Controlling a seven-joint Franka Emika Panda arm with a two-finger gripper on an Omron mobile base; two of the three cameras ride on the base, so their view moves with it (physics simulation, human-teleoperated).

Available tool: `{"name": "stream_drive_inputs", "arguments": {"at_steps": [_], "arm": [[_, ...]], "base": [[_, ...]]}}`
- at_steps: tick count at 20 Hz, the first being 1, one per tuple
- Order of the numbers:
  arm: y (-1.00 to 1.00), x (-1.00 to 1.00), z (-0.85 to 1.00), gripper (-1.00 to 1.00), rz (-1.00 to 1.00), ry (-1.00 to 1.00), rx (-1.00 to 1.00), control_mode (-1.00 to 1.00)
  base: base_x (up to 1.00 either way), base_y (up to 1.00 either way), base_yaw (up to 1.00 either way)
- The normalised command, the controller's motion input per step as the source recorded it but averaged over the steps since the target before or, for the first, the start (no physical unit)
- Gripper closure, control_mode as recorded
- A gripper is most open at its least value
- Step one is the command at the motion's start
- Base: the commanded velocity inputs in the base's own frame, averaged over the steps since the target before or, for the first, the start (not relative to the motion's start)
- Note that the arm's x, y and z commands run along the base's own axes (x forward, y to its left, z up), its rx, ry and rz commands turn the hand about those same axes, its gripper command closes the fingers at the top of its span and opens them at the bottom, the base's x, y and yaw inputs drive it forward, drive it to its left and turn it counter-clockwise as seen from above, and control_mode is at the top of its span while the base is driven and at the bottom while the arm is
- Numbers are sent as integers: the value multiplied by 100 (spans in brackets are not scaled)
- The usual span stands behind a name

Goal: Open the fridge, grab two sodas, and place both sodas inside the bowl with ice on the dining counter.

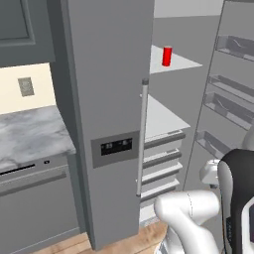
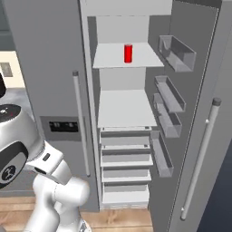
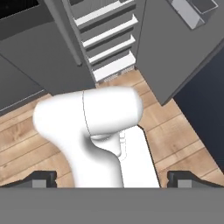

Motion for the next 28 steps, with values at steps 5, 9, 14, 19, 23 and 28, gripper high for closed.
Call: {"name": "stream_drive_inputs", "arguments": {"at_steps": [5,9,14,19,23,28], "arm": [[0,0,0,-100,0,0,0,100],[0,0,0,-100,0,0,0,100],[0,0,0,-100,0,0,0,100],[0,0,0,-100,0,0,0,100],[0,0,0,-100,0,0,0,100],[0,0,0,-100,0,0,0,100]], "base": [[57,-28,0],[57,-21,0],[53,-19,0],[50,-19,0],[51,-25,0],[52,-27,0]]}}
